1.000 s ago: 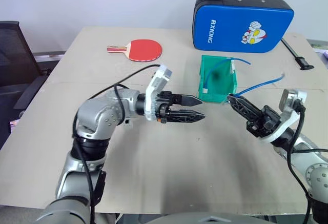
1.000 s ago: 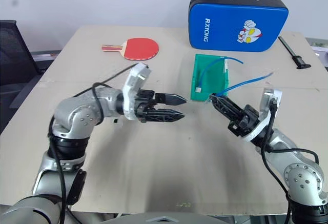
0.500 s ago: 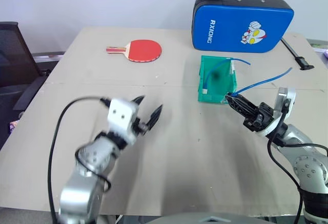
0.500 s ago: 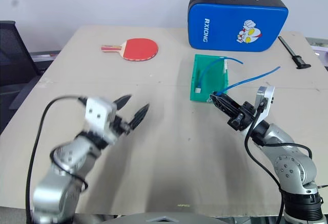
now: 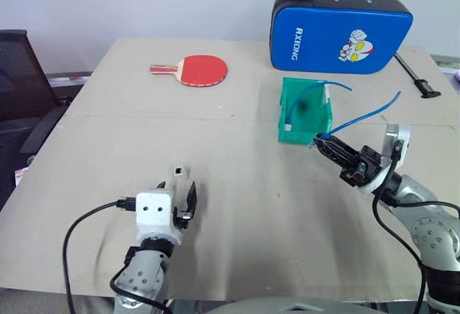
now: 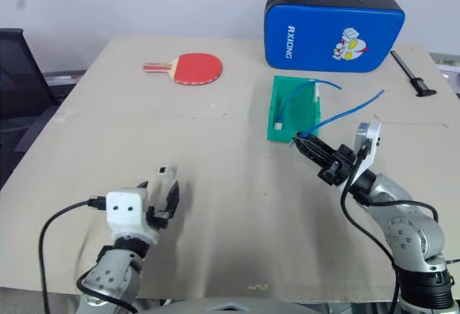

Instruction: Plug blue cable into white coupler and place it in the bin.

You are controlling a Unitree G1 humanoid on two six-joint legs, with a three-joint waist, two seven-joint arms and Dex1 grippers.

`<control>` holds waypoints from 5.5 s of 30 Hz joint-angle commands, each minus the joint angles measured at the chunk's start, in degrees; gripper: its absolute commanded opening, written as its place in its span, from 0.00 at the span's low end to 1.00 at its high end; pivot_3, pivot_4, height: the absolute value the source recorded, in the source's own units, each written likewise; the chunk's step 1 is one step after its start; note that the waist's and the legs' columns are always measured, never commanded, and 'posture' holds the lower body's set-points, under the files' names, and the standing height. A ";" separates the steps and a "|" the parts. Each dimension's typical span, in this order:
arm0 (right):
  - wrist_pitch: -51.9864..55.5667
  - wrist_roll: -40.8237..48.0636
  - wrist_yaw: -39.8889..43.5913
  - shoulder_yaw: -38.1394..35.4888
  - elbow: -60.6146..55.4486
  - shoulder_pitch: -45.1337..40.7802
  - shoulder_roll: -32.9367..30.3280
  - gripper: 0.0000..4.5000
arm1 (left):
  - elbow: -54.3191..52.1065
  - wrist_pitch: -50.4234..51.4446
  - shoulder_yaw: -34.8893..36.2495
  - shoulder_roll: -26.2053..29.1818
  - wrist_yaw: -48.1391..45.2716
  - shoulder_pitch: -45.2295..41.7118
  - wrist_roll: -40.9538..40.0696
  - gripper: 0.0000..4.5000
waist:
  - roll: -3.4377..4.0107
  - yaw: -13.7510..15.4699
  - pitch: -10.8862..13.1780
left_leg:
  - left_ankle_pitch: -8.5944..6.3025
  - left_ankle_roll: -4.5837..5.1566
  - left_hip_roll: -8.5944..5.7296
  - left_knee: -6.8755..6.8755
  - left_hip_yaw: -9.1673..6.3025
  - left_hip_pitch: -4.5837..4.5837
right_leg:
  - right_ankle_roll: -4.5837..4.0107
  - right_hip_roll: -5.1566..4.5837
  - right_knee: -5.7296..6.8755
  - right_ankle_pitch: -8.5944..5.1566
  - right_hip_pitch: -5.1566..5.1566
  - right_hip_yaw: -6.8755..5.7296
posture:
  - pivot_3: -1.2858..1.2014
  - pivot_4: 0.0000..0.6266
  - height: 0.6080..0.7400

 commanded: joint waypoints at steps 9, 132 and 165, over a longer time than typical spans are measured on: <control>0.28 0.29 -1.63 1.48 -6.90 0.02 2.15 0.00 | 12.27 -7.63 1.89 0.10 2.40 -8.55 2.43 0.75 | -0.03 0.02 -0.02 | 0.00 0.00 -0.01 0.01 -0.02 0.00 | 0.02 -0.02 0.00 0.01 0.01 -0.09 | 0.52 0.24 0.56; -2.92 -37.66 -2.27 3.48 50.09 -46.07 4.52 0.18 | 3.34 42.39 2.14 16.99 -17.15 -58.27 -35.66 0.85 | 0.05 -0.33 0.03 | 0.22 -0.37 -0.08 0.01 -0.08 -0.17 | 0.04 0.05 0.12 0.04 -0.12 -0.37 | 0.52 0.24 0.56; -32.20 -27.51 27.86 -14.76 20.65 22.80 -6.21 1.00 | 13.20 -7.88 -0.83 22.44 -29.65 -8.90 -14.04 0.99 | 0.06 -0.03 -0.07 | 0.08 -0.10 0.00 0.01 0.24 0.26 | -0.35 -0.06 -0.02 -0.01 0.15 0.25 | 0.52 0.24 0.56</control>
